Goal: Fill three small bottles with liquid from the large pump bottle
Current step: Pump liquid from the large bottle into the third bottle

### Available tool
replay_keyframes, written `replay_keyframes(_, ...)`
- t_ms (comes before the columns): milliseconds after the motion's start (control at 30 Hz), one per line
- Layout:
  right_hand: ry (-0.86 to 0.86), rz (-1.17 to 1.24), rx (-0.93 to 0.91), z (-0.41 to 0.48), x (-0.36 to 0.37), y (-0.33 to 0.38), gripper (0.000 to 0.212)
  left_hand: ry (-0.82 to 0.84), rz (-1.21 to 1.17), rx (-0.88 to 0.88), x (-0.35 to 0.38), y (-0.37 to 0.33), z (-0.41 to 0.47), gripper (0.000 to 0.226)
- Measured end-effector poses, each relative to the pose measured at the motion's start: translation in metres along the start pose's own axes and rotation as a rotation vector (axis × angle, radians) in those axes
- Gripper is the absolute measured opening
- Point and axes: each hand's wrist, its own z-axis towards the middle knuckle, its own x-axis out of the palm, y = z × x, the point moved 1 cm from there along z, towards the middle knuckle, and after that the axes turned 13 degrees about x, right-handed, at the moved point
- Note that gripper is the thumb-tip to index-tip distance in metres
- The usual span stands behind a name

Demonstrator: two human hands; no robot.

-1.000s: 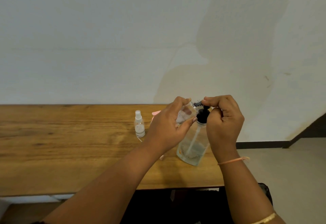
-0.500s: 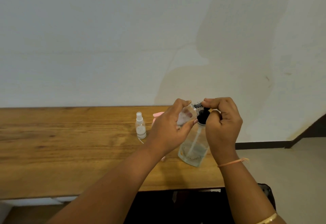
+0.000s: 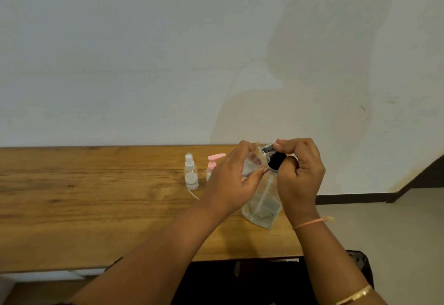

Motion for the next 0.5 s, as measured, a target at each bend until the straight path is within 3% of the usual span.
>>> replay_keyframes(500, 0.008, -0.056, -0.049, 0.003, -0.001, -0.004, 0.035, -0.006, 0.057, 0.024, 0.001, 0.000, 0.001, 0.036)
